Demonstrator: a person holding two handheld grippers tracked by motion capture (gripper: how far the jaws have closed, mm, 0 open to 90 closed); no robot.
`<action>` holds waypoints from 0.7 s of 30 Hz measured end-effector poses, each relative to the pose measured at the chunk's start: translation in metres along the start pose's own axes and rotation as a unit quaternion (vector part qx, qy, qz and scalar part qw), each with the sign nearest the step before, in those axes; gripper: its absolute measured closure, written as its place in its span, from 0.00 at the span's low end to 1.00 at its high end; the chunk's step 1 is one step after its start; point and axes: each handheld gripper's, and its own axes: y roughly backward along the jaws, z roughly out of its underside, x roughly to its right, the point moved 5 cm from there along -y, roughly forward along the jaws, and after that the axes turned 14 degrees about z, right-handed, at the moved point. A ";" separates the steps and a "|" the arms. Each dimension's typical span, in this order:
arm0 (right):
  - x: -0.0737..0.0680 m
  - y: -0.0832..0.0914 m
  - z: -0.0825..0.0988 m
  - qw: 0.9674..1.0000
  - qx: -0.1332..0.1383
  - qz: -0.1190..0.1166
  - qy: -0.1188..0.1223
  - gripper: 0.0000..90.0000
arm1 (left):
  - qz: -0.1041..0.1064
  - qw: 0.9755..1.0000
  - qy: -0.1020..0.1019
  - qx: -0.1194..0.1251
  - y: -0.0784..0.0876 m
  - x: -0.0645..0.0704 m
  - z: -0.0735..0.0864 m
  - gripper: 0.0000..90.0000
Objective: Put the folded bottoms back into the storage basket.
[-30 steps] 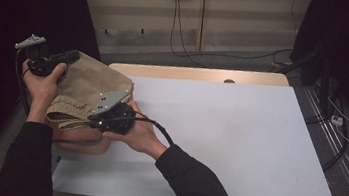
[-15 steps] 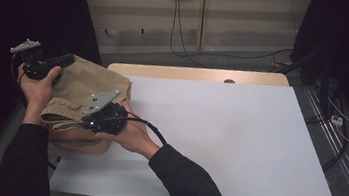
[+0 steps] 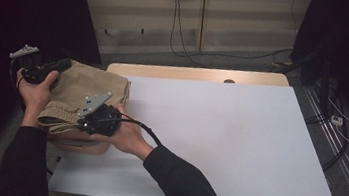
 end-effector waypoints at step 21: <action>-0.011 -0.017 0.005 1.000 -0.008 0.004 0.000 0.90 | 0.008 1.000 0.003 -0.022 0.002 -0.015 0.015 0.97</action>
